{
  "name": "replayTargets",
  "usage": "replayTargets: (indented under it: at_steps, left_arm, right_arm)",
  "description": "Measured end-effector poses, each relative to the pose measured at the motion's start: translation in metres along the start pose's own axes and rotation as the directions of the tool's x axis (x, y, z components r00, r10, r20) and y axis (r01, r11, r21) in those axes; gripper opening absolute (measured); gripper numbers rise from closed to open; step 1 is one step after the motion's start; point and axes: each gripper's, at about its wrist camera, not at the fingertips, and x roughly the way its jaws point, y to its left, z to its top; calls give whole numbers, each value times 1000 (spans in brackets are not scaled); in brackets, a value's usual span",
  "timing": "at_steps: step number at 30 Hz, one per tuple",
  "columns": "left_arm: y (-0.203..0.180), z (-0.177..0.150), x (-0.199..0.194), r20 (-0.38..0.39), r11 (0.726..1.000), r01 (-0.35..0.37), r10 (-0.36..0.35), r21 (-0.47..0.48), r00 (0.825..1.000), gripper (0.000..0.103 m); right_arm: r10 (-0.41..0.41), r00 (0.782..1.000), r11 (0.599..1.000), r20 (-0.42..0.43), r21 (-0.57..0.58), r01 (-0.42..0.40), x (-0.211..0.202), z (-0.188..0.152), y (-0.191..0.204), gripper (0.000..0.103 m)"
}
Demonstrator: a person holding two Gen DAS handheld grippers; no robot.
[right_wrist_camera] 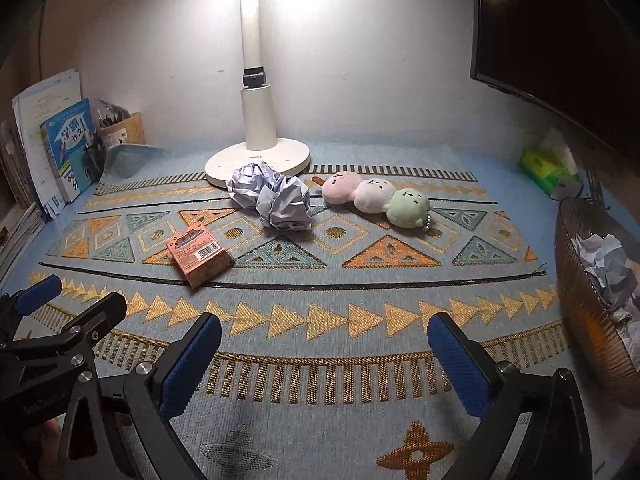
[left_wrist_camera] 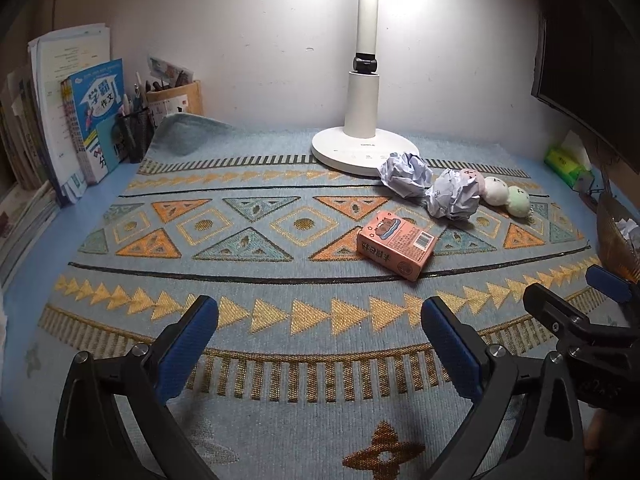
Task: Organize objects
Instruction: 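Move both grippers back over the rug toward the snack box and paper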
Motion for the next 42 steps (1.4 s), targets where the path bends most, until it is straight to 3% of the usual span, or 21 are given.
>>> replayTargets:
  at_steps: [6,15,19,24,31,36,39,42]
  left_arm:
    - [-3,-1,2,-14,1000,-13,13,17,1000,102]
    - [-18,6,7,-42,997,-2,6,83,999,102]
    - [-25,20,19,-108,996,76,-71,45,992,102]
    - [-33,31,36,-108,992,116,-112,40,988,101]
    - [-32,40,68,-173,996,10,5,87,985,101]
    - [8,40,66,-172,997,-78,72,-27,982,98]
    - [29,40,68,-190,990,11,-37,-138,981,98]
    - [18,41,66,-173,990,77,-98,-121,980,98]
  right_arm:
    - [-23,1000,999,10,-22,23,-2,-1,5,103]
    - [-3,1000,998,31,57,1,-6,-1,-11,103]
    - [6,999,993,50,117,-12,-9,0,-23,103]
    - [32,999,983,23,182,-35,-3,1,-35,103]
    - [51,999,974,13,218,-53,0,0,-42,103]
    - [51,999,978,-2,204,-50,2,1,-38,103]
    - [107,994,982,-39,161,-99,8,4,-32,103]
    - [183,978,975,-97,144,-169,15,13,-34,103]
